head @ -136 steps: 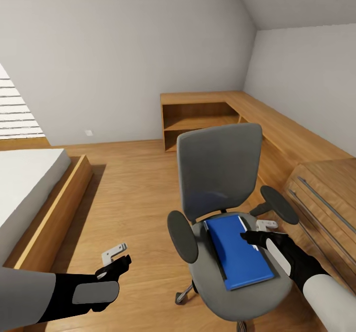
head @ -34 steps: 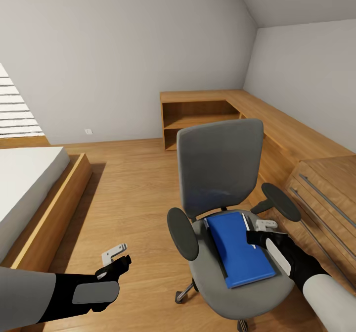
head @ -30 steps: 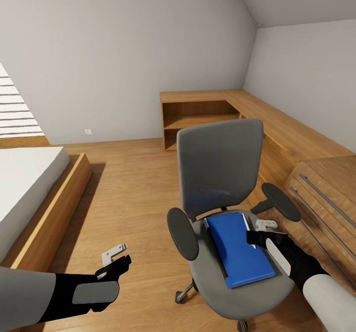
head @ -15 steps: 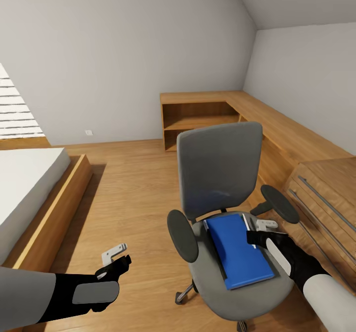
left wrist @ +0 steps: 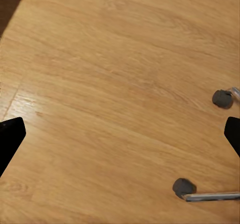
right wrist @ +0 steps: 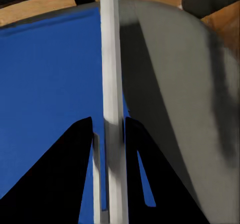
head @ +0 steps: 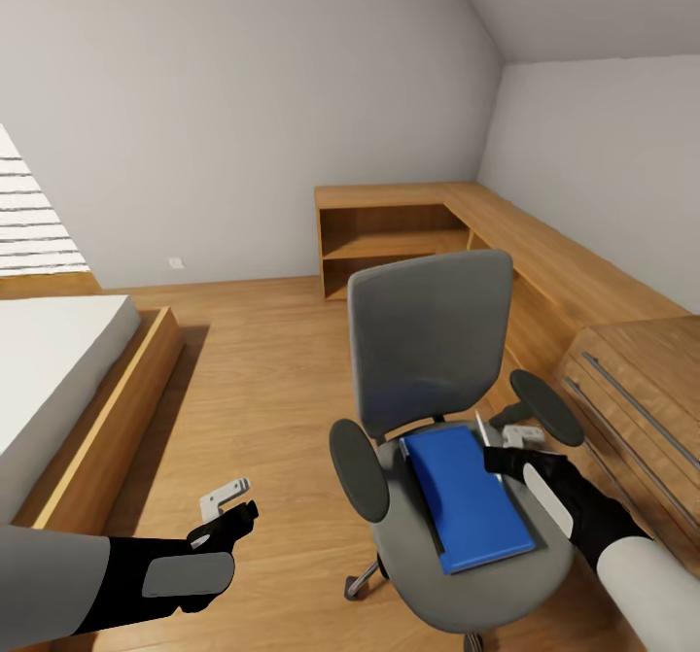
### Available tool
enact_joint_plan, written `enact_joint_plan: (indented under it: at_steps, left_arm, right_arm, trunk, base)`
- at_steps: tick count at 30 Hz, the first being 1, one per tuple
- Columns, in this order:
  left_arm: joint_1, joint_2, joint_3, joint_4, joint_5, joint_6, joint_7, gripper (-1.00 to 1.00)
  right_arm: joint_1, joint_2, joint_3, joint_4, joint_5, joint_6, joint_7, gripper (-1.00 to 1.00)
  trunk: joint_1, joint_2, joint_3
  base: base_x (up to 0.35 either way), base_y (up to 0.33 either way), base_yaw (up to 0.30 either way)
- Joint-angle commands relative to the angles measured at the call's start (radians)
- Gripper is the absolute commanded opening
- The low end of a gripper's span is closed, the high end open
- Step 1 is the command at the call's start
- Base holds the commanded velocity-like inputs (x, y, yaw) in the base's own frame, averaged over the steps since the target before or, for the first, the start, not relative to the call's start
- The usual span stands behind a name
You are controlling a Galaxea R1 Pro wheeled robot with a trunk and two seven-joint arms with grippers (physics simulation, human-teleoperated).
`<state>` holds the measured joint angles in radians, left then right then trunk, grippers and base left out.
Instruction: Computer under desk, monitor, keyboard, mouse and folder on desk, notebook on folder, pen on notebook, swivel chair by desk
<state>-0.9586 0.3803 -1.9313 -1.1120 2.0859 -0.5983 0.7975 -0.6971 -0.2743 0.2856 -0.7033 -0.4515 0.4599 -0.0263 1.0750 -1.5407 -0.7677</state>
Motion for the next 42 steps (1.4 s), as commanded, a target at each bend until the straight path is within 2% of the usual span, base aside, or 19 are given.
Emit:
enact_joint_plan:
  at_steps: [1, 8, 10, 11, 14, 17, 21, 26, 42]
  left_arm:
    - [-0.002, 0.0, -0.003, -0.002, 0.002, -0.003, 0.002, 1.0]
    - [-0.002, 0.0, -0.002, -0.002, 0.002, -0.003, 0.002, 1.0]
    - [-0.002, 0.001, -0.002, -0.002, 0.002, -0.003, 0.001, 1.0]
    - [-0.002, 0.001, -0.002, -0.002, 0.002, -0.003, 0.001, 1.0]
    - [-0.002, 0.002, -0.003, -0.002, 0.003, -0.003, 0.0, 1.0]
    - [-0.002, 0.002, -0.003, -0.002, 0.004, -0.003, 0.001, 1.0]
    - [-0.002, 0.003, -0.002, -0.002, 0.01, -0.003, 0.002, 1.0]
    - [-0.002, 0.003, -0.002, -0.002, 0.027, -0.003, 0.001, 1.0]
    - [-0.002, 0.003, -0.002, -0.002, 0.031, -0.003, 0.001, 1.0]
  right_arm:
    - [0.0, -0.003, 0.004, -0.013, -0.005, 0.004, -0.003, -1.0]
    - [0.002, -0.009, 0.003, -0.06, -0.006, 0.017, -0.004, -1.0]
    - [0.013, -0.022, 0.003, -0.101, -0.012, 0.036, -0.005, -1.0]
    - [0.04, -0.034, 0.003, -0.159, -0.035, 0.05, -0.007, -1.0]
    - [0.079, -0.052, 0.002, -0.245, -0.078, 0.082, -0.021, -1.0]
    - [0.121, -0.068, 0.001, -0.344, -0.13, 0.107, -0.065, -1.0]
    - [0.143, -0.077, -0.001, -0.399, -0.152, 0.112, -0.096, -1.0]
    - [0.163, -0.082, -0.005, -0.437, -0.16, 0.115, -0.109, -1.0]
    - [0.168, -0.09, -0.016, -0.454, -0.199, 0.117, -0.115, -1.0]
  trunk:
    - [-0.004, 0.007, 0.002]
    - [-0.031, 0.056, 0.024]
    - [-0.038, 0.07, 0.03]
    - [-0.042, 0.077, 0.034]
    - [-0.054, 0.098, 0.043]
    - [-0.065, 0.119, 0.052]
    - [-0.081, 0.147, 0.065]
    - [-0.1, 0.182, 0.081]
    - [-0.161, 0.294, 0.131]
  base:
    - [0.0, 0.0, 0.0]
    - [0.0, 0.0, 0.0]
    - [0.0, 0.0, 0.0]
    - [0.0, 0.0, 0.0]
    - [0.0, 0.0, 0.0]
    - [0.0, 0.0, 0.0]
    - [-0.001, 0.0, 0.0]
    - [-0.135, 0.0, 0.0]
    - [-0.325, -0.001, 0.0]
